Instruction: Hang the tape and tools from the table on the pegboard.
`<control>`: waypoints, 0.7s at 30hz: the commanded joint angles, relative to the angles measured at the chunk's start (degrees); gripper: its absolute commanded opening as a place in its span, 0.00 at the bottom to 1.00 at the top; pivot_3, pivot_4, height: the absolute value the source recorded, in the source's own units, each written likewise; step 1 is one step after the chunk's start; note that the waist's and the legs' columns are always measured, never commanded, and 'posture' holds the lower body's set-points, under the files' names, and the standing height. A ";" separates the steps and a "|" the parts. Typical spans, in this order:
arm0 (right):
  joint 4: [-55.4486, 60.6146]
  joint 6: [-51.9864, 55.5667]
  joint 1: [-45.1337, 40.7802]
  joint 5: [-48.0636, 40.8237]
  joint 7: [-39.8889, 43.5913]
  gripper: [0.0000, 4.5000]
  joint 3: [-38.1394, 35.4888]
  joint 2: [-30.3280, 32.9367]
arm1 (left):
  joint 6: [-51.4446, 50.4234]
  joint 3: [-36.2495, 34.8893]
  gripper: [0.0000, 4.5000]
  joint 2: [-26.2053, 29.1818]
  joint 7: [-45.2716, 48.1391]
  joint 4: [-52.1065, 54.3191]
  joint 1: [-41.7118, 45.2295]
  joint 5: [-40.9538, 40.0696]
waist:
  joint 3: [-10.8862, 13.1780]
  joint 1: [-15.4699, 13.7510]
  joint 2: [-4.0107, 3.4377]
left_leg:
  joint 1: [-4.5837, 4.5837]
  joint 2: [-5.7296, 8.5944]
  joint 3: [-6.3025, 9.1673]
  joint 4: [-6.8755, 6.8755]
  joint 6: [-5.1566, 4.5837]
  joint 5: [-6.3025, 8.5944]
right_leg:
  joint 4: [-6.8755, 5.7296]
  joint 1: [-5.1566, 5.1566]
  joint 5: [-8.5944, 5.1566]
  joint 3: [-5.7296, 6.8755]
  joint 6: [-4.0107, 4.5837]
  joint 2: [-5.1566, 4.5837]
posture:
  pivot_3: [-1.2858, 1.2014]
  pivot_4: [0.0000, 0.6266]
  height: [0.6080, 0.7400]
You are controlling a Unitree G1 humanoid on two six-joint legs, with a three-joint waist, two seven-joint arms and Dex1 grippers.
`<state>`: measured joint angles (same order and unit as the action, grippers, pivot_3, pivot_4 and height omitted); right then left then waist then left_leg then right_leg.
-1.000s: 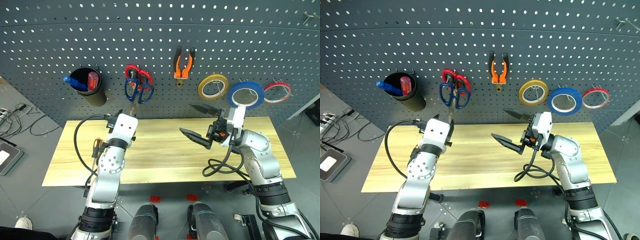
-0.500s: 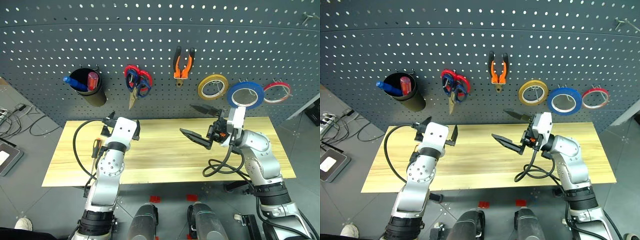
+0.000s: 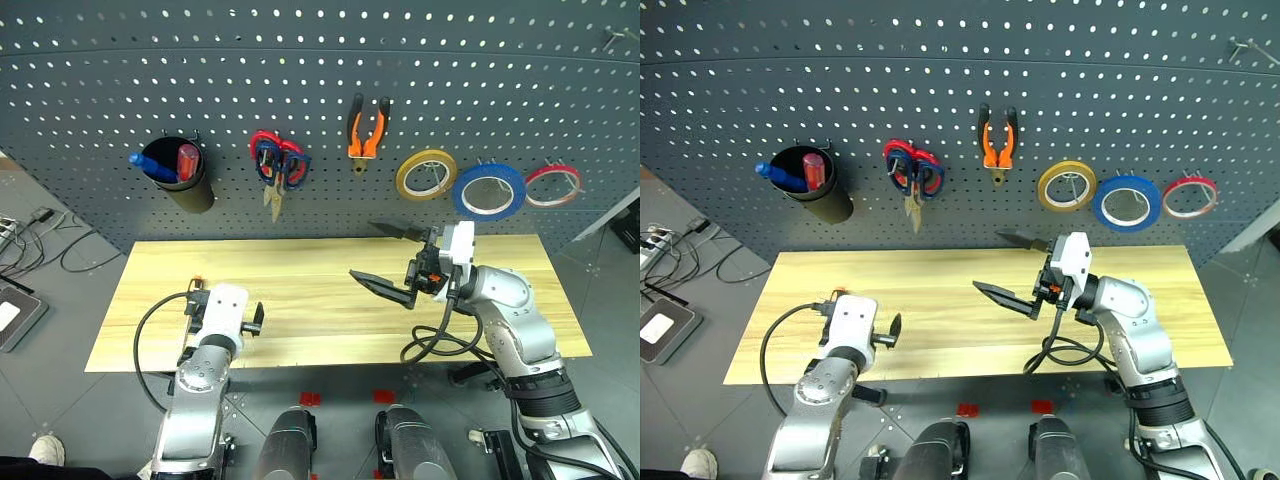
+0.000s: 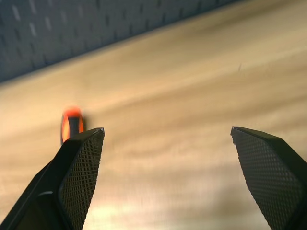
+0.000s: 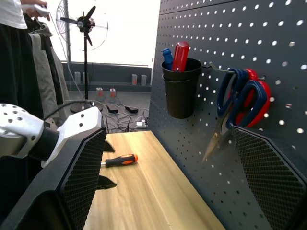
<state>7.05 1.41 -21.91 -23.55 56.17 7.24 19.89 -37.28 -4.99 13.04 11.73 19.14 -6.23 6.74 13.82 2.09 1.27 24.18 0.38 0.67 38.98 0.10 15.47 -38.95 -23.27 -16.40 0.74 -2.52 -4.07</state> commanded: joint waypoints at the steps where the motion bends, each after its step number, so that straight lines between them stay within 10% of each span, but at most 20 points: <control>1: 3.62 1.37 -0.28 -0.97 -0.26 1.00 -0.14 0.56 | -2.16 -0.78 0.99 3.38 4.48 1.46 -4.08 -2.40 | 0.56 0.19 0.02 | -0.11 0.00 -0.02 -0.02 -0.04 0.03 | 0.00 0.08 -0.02 -0.04 0.04 0.00 | 0.48 0.53 1.00; 10: 5.51 4.23 0.48 -1.72 -0.17 1.00 0.21 1.17 | -2.41 -4.80 0.99 13.49 11.80 -2.20 -8.87 -6.42 | 3.22 0.28 -0.20 | -0.18 -0.03 0.00 -0.04 -0.06 0.03 | -0.03 0.11 -0.09 -0.04 0.18 -0.14 | 0.48 0.62 1.00; 21: 5.41 5.66 -0.42 -1.99 -0.10 1.00 0.65 0.81 | -2.36 -16.61 0.99 27.26 16.16 -23.28 9.90 -13.17 | 6.01 0.56 -0.20 | -0.12 -0.06 0.08 -0.08 -0.04 0.03 | -0.04 0.04 -0.10 0.16 0.34 -0.15 | 0.48 0.68 1.00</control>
<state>9.90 7.06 -21.87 -24.32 56.15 8.10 21.05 -40.45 -20.49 39.34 27.16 -1.87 3.40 -5.64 19.83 2.65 1.07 24.04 0.33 0.73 38.90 0.06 15.50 -39.00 -23.23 -16.50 0.89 -2.18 -4.22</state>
